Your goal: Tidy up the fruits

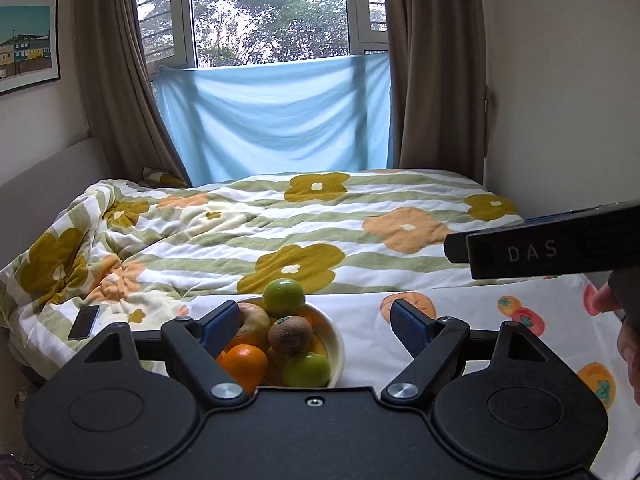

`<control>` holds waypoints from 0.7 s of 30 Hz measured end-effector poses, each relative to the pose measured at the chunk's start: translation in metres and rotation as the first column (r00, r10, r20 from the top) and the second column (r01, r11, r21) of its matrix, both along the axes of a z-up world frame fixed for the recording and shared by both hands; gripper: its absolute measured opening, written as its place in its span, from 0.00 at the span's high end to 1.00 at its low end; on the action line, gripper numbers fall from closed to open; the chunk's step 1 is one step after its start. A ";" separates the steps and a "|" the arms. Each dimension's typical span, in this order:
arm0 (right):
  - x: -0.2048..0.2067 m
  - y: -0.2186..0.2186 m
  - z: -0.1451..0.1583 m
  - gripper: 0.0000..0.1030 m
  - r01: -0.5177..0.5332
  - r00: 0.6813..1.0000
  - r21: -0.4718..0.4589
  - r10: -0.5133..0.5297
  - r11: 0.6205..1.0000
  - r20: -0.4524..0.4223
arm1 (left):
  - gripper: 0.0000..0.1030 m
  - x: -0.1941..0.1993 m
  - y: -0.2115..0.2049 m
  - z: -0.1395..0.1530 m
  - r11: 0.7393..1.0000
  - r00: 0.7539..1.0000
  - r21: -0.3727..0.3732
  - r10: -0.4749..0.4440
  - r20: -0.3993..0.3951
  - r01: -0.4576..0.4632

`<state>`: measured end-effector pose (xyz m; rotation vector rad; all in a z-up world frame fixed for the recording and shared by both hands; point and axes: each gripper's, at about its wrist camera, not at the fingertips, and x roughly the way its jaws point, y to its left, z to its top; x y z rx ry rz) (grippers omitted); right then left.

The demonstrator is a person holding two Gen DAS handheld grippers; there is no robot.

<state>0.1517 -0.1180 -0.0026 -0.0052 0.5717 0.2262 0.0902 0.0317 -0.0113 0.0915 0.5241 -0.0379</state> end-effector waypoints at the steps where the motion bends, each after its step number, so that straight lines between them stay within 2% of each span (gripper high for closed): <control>1: -0.012 -0.009 0.004 0.06 0.021 1.000 -0.002 -0.020 1.000 0.007 | 0.16 -0.007 -0.006 0.005 1.000 1.000 0.000 -0.012 0.009 0.012; 5: -0.054 -0.043 0.015 0.00 0.109 0.994 -0.002 -0.109 0.994 0.032 | 0.16 -0.033 -0.028 0.018 0.999 0.998 0.001 -0.052 0.034 0.052; 12: -0.118 -0.081 0.027 0.00 0.207 0.978 -0.020 -0.206 0.978 0.033 | 0.16 -0.073 -0.043 0.041 0.997 0.997 -0.029 -0.070 0.035 0.071; 17: -0.156 -0.085 0.029 0.00 0.232 0.973 -0.057 -0.231 0.971 0.029 | 0.04 -0.091 -0.040 0.049 0.998 0.998 -0.014 -0.053 0.024 0.054; 21: -0.177 -0.082 0.026 0.00 0.259 0.966 -0.086 -0.258 0.962 0.025 | 0.00 -0.099 -0.039 0.046 0.999 0.999 0.014 -0.036 0.010 0.036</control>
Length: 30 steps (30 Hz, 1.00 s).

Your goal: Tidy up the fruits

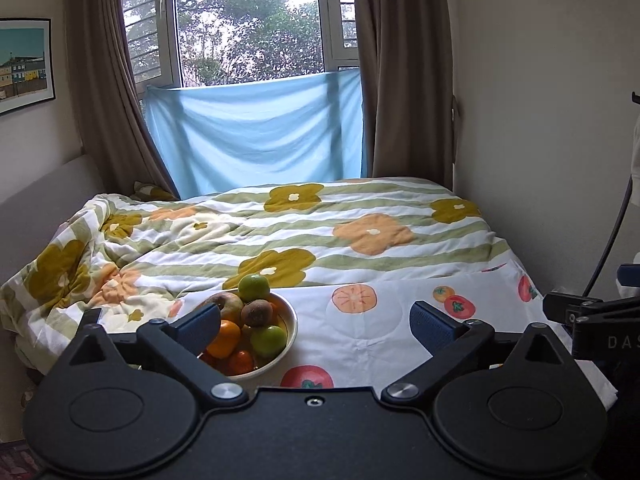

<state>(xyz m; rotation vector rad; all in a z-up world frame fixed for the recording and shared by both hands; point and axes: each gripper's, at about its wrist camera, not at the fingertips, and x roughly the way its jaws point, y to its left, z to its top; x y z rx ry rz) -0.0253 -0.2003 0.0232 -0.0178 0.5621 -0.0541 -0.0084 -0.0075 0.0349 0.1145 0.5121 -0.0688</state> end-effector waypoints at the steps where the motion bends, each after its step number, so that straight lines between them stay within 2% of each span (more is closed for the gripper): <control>1: -0.003 0.000 -0.001 0.00 0.010 1.000 0.002 -0.010 1.000 -0.001 | 0.00 -0.002 0.001 -0.002 1.000 1.000 0.007 0.004 -0.002 -0.004; 5: -0.009 -0.004 -0.003 0.00 0.031 0.999 0.035 -0.031 0.999 -0.008 | 0.00 -0.010 0.004 -0.010 1.000 1.000 0.023 0.017 -0.020 -0.017; 30: -0.006 0.008 -0.004 0.00 0.044 0.998 0.007 -0.044 0.999 -0.034 | 0.00 -0.011 0.010 -0.015 1.000 0.999 0.011 0.017 -0.033 -0.016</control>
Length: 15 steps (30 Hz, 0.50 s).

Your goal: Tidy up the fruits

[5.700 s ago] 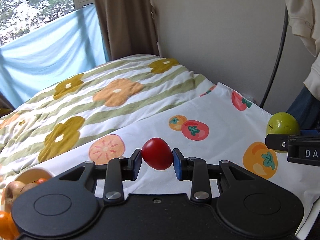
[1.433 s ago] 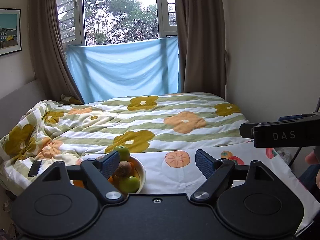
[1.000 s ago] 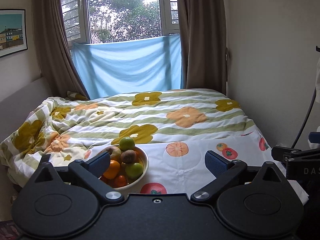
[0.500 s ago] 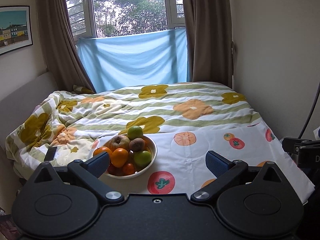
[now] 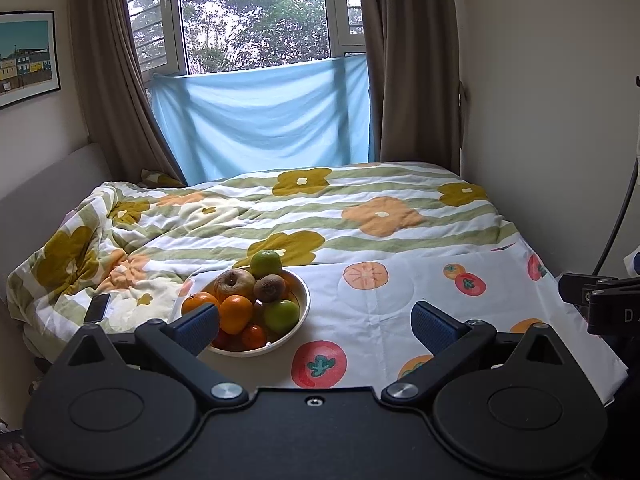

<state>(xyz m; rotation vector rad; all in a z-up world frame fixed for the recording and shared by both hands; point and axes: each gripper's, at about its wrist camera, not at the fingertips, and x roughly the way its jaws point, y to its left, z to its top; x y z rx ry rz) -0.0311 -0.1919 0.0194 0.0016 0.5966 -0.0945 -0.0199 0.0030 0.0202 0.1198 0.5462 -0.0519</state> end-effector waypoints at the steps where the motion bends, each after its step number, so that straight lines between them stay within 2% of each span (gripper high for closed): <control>1: 0.000 0.000 0.000 0.00 0.001 1.000 0.000 -0.001 1.000 -0.002 | 0.00 0.000 0.000 0.000 1.000 1.000 -0.001 0.000 -0.001 0.000; 15: 0.000 0.001 -0.002 0.00 0.001 1.000 0.003 -0.001 1.000 -0.006 | 0.00 -0.001 0.002 0.000 1.000 1.000 0.002 0.000 0.003 0.000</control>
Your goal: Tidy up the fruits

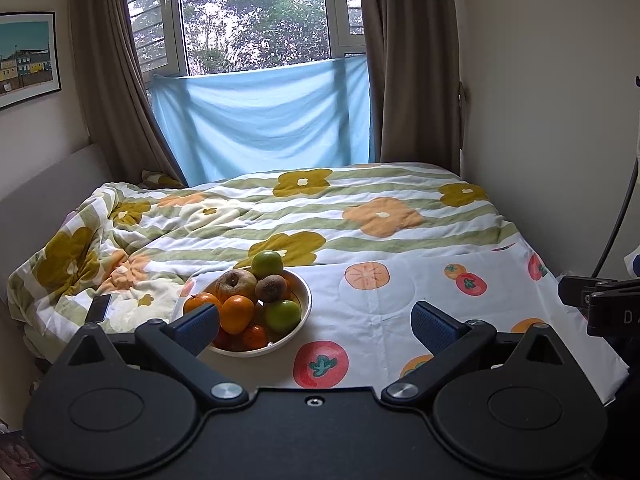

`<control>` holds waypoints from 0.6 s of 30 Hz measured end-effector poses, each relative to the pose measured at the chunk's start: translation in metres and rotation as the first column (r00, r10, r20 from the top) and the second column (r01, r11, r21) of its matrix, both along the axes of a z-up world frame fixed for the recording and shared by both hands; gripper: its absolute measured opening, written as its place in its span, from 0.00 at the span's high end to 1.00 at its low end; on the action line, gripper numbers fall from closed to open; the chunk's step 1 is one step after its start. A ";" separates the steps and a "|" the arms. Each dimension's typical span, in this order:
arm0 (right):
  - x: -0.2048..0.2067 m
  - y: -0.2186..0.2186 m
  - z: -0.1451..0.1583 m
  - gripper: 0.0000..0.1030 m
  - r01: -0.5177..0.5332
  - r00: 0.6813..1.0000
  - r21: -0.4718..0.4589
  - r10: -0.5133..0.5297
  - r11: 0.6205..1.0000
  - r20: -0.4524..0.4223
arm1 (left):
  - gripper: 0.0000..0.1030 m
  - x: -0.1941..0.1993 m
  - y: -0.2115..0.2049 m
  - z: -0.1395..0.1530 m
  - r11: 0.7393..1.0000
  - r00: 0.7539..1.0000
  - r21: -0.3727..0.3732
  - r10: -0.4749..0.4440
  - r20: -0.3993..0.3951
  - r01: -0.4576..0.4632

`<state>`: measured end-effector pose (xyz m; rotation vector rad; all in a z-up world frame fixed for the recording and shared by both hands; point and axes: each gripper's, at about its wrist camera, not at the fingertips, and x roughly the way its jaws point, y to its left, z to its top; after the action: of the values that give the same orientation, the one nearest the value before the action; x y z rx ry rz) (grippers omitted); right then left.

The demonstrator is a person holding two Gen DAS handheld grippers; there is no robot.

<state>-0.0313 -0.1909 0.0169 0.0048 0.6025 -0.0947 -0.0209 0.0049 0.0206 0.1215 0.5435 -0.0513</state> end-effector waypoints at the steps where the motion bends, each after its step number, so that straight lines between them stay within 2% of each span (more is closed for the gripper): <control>1: 0.000 0.000 0.000 0.00 0.000 1.000 0.000 0.000 1.000 0.000 | 0.00 0.000 0.000 0.000 1.000 1.000 0.000 0.000 0.000 0.000; 18: 0.004 0.001 -0.003 0.00 -0.002 1.000 0.013 0.003 1.000 -0.018 | 0.00 0.004 -0.002 0.001 1.000 1.000 0.005 -0.002 0.009 0.002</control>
<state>-0.0277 -0.1896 0.0142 0.0161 0.6208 -0.0882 -0.0172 0.0028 0.0214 0.1272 0.5348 -0.0509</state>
